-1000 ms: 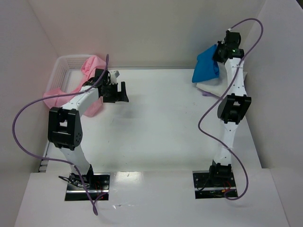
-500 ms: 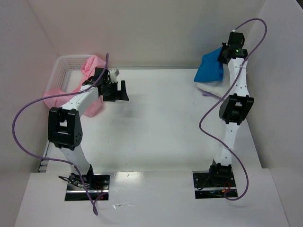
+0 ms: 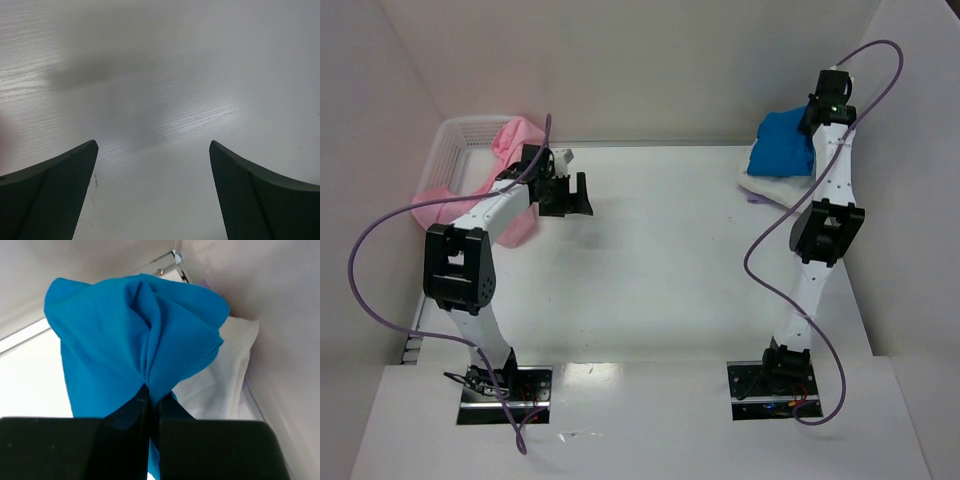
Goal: Fold and stack the t-shirts
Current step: Put the neatly folded tshirt into the corner of the board with the right arm
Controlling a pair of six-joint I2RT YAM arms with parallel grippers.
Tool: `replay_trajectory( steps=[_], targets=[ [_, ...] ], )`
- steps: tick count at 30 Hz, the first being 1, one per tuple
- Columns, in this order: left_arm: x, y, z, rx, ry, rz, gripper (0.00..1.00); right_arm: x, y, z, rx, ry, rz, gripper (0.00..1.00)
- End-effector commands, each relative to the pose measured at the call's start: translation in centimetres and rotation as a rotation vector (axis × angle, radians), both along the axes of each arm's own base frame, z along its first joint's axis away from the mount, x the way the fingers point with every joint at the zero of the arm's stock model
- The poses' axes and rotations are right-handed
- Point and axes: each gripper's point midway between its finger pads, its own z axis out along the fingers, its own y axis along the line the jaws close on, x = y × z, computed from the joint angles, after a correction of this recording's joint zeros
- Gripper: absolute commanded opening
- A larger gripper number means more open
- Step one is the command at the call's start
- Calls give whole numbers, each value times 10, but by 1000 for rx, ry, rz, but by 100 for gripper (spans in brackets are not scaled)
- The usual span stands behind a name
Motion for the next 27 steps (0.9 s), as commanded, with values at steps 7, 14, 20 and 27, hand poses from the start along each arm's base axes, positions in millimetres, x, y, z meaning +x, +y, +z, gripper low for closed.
replay_trajectory(
  steps=[7,14,20,27],
  targets=[
    [7,-2,-1,-6,-8,-32,100,-12,-23,14,-97,0,-92,9],
    [7,-1,-5,-5,1,-32,100,-17,-29,-5,-112,48,-121,59],
    [9,-3,-1,-13,-7,-37,100,-23,-24,31,-94,-28,-129,97],
    [9,-5,5,-22,-15,-43,100,-23,17,62,-93,-105,-39,100]
  ],
)
